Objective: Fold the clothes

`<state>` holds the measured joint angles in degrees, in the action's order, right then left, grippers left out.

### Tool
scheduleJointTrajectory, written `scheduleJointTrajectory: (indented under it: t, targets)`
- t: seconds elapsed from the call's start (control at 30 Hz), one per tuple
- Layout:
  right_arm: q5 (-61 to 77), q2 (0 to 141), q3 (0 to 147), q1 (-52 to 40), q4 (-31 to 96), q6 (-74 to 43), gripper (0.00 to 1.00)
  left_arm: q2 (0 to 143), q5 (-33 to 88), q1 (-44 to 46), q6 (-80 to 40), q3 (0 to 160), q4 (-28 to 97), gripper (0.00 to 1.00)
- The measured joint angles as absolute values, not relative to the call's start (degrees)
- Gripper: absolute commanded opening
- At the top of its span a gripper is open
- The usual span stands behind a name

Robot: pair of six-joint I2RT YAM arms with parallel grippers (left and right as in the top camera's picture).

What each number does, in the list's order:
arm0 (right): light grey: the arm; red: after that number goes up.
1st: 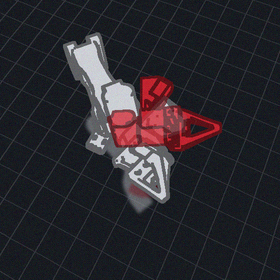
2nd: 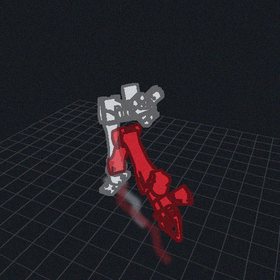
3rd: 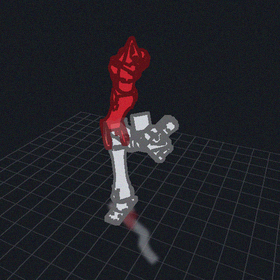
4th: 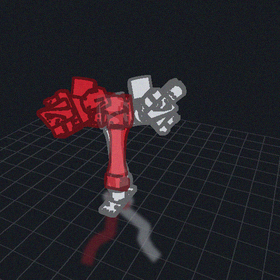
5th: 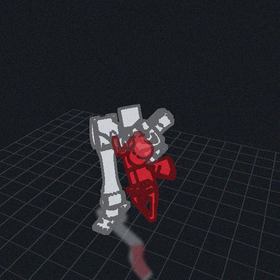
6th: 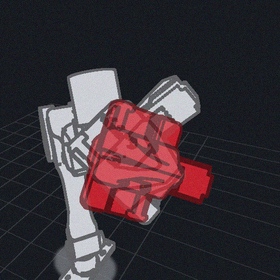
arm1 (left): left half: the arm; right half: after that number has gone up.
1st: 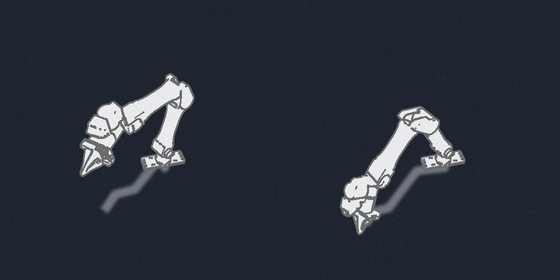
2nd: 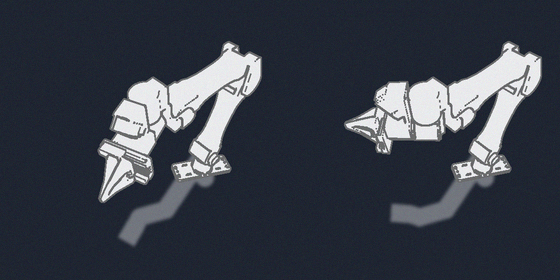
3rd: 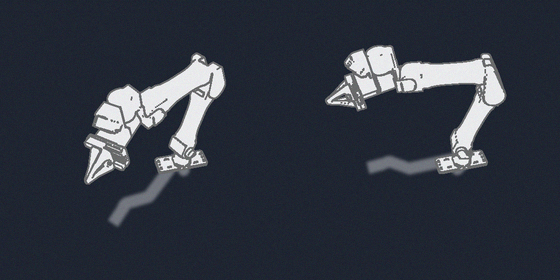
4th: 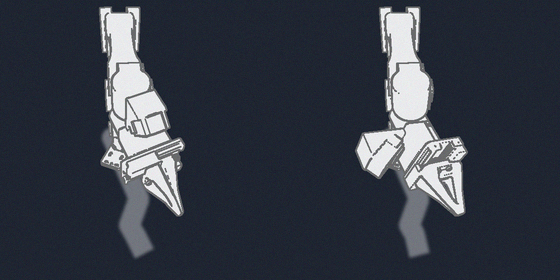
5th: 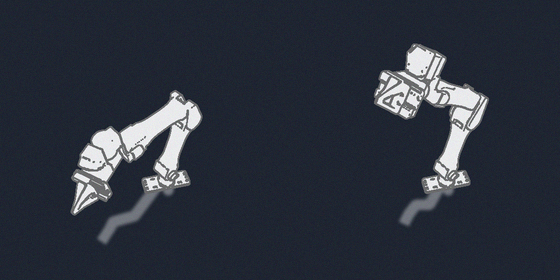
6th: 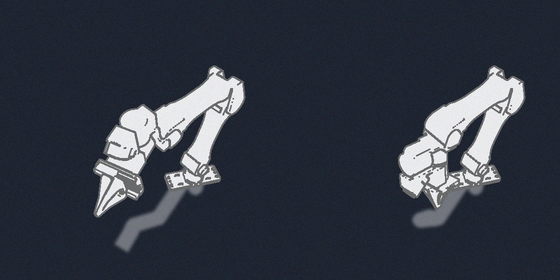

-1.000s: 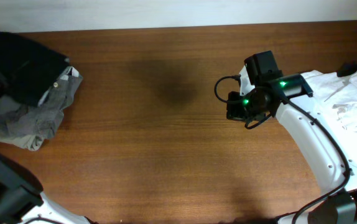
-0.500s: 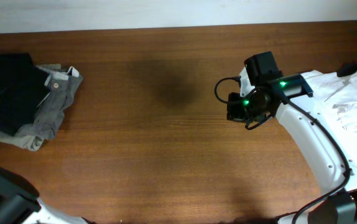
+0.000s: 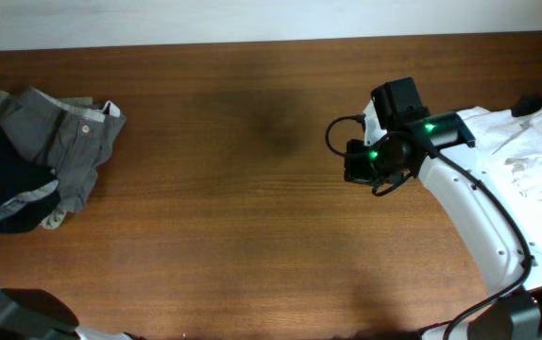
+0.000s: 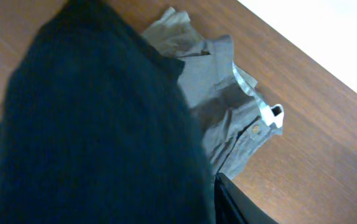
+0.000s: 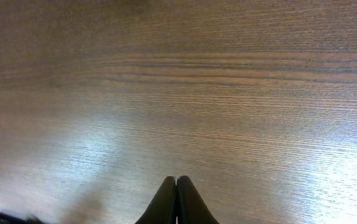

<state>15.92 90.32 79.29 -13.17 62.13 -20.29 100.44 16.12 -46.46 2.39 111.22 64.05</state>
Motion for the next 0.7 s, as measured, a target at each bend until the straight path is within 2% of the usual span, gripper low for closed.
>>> scheduleJointTrajectory:
  t: [0.03, 0.07, 0.23, 0.47, 0.57, 0.6, 0.7]
  targets:
    - [15.92, 90.32, 79.29, -13.17, 62.13, -20.32, 0.06, 101.06, 16.84, -46.41, 2.39, 111.22, 64.07, 0.08]
    - [15.92, 90.32, 79.29, -13.15, 62.13, -20.34, 0.06, 101.41, 17.47, -46.35, 2.44, 111.22, 64.07, 0.00]
    - [15.92, 90.32, 79.29, -13.17, 60.77, -20.32, 0.06, 101.75, 19.38, -43.42, 3.51, 111.22, 63.00, 0.00]
    - [12.73, 90.32, 79.29, -13.15, 59.96, -20.29, 0.05, 101.86, 28.73, -31.44, 4.97, 111.61, 60.23, 0.00]
    - [11.18, 90.32, 79.29, -12.49, 59.83, -20.34, 0.05, 102.24, 32.51, -22.22, 5.21, 116.14, 62.02, 0.00]
    - [10.72, 90.32, 79.29, -11.14, 60.10, -20.29, 0.05, 102.35, 33.43, -16.01, 5.61, 119.46, 63.22, 0.00]
    - [13.17, 90.32, 79.29, -8.03, 60.45, -18.52, 0.11, 102.35, 33.58, -6.17, 6.07, 121.64, 64.03, 0.00]
